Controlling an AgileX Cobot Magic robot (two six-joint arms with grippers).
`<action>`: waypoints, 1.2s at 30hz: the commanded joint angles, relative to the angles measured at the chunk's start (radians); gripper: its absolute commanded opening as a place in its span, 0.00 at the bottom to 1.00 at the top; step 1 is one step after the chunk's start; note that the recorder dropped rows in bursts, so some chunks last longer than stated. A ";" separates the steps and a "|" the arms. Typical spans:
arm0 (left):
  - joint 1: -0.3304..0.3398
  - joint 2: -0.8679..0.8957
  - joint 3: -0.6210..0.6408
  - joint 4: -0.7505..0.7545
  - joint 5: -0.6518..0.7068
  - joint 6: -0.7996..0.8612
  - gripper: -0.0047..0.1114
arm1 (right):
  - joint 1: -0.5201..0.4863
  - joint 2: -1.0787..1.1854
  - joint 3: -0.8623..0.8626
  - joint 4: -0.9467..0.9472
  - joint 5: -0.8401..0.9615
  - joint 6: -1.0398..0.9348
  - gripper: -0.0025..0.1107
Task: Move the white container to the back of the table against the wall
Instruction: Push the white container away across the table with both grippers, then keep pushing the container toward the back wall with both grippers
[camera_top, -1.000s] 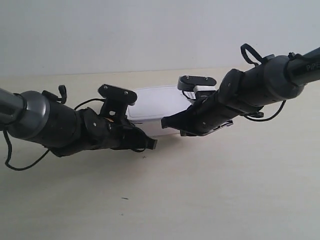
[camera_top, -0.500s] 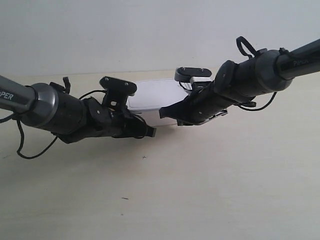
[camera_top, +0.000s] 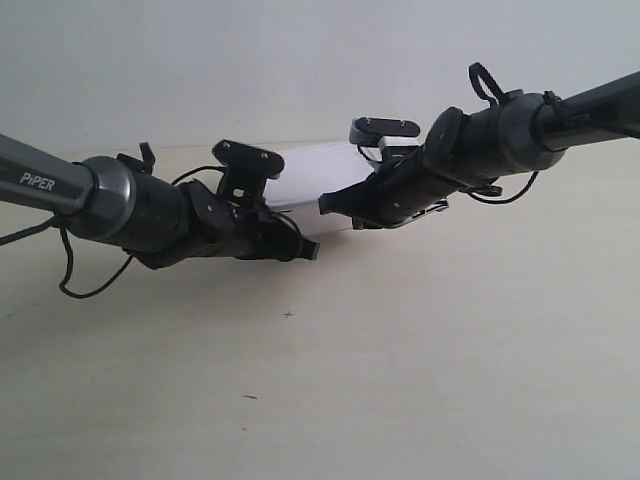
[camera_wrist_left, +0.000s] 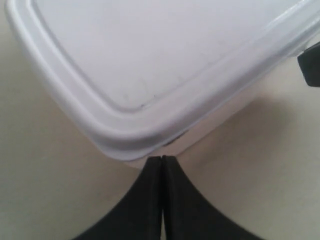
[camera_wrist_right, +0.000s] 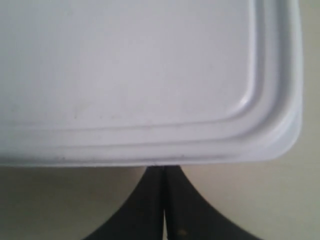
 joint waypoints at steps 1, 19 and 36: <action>0.017 0.032 -0.047 -0.001 -0.014 0.045 0.04 | -0.011 0.020 -0.033 -0.012 0.000 0.000 0.02; 0.075 0.094 -0.177 -0.006 0.017 0.052 0.04 | -0.034 0.104 -0.212 -0.012 0.045 0.000 0.02; 0.128 0.166 -0.357 -0.013 0.063 0.063 0.04 | -0.045 0.221 -0.423 -0.012 0.077 0.020 0.02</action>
